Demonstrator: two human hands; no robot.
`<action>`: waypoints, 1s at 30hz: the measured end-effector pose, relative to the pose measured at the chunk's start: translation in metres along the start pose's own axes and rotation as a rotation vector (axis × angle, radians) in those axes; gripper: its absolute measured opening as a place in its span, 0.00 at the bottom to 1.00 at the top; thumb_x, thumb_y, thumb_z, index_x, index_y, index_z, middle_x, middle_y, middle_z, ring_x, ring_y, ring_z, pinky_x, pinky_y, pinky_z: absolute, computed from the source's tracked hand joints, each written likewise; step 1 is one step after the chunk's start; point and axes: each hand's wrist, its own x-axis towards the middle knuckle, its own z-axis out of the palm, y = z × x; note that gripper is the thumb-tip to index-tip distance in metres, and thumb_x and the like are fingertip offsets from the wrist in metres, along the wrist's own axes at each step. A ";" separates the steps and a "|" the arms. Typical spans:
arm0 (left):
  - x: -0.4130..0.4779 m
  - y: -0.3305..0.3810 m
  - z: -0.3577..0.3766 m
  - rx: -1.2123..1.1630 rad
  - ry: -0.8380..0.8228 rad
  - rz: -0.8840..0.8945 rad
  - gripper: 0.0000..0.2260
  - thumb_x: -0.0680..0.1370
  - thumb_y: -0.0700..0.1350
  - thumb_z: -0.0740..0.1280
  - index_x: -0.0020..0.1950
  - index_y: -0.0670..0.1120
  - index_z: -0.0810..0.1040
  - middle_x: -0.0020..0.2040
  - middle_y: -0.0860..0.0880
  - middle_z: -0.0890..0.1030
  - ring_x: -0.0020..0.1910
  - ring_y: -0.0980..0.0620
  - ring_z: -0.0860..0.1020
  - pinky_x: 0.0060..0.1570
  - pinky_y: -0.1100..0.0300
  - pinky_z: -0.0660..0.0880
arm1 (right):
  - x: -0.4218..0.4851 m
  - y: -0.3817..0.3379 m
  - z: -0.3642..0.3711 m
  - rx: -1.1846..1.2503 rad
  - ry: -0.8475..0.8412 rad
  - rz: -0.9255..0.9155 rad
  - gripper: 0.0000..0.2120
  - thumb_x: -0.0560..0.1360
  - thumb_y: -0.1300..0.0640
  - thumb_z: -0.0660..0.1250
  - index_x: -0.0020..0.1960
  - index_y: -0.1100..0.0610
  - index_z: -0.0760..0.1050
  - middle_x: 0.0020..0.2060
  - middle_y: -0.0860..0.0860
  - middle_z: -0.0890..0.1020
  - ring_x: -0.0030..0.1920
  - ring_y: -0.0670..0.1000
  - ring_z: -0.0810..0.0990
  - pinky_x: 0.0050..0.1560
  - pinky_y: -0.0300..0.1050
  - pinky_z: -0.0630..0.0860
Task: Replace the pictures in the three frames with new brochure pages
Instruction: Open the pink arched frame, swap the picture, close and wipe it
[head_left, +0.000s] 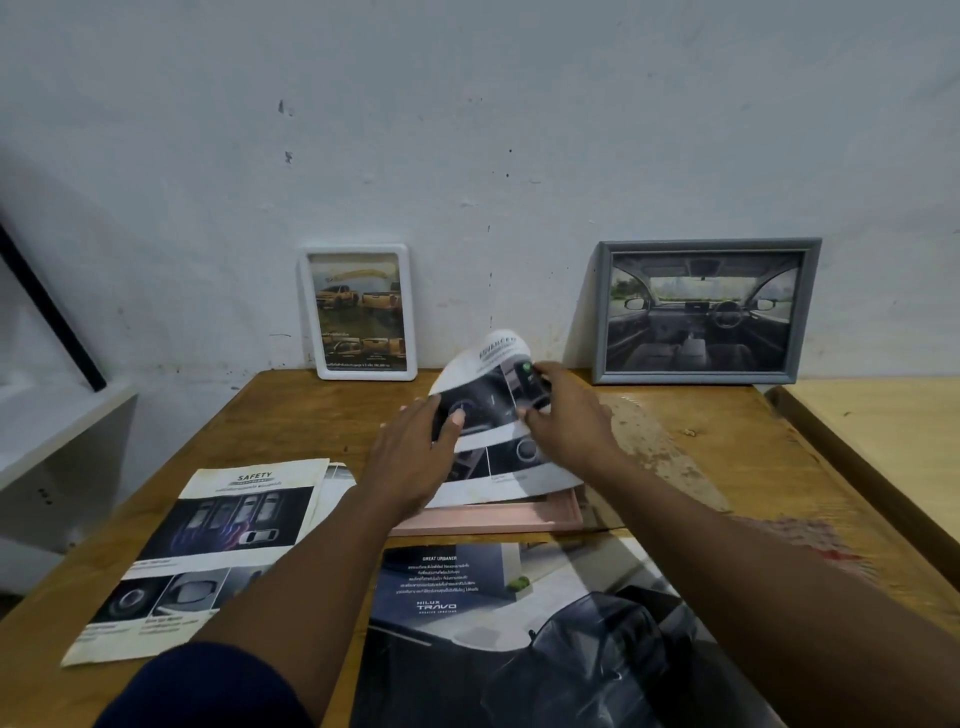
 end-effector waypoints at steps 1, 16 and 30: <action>0.000 0.001 -0.002 -0.025 0.003 0.000 0.30 0.76 0.75 0.49 0.73 0.62 0.64 0.72 0.53 0.74 0.71 0.47 0.72 0.66 0.38 0.72 | -0.001 -0.004 -0.009 0.128 -0.012 0.021 0.26 0.77 0.57 0.71 0.72 0.49 0.66 0.61 0.49 0.79 0.51 0.48 0.79 0.50 0.49 0.79; -0.077 0.088 -0.006 -0.023 -0.024 0.201 0.20 0.71 0.58 0.77 0.60 0.52 0.84 0.52 0.54 0.83 0.51 0.53 0.80 0.53 0.56 0.77 | -0.112 0.024 -0.141 0.037 -0.303 0.215 0.31 0.70 0.60 0.79 0.69 0.54 0.71 0.60 0.52 0.76 0.45 0.45 0.78 0.33 0.32 0.74; -0.131 0.083 0.005 0.439 -0.226 0.324 0.20 0.72 0.64 0.74 0.57 0.53 0.86 0.56 0.52 0.85 0.54 0.50 0.79 0.58 0.49 0.77 | -0.169 0.038 -0.132 -0.767 -0.652 0.160 0.37 0.68 0.34 0.72 0.72 0.45 0.66 0.64 0.50 0.76 0.56 0.54 0.80 0.54 0.51 0.79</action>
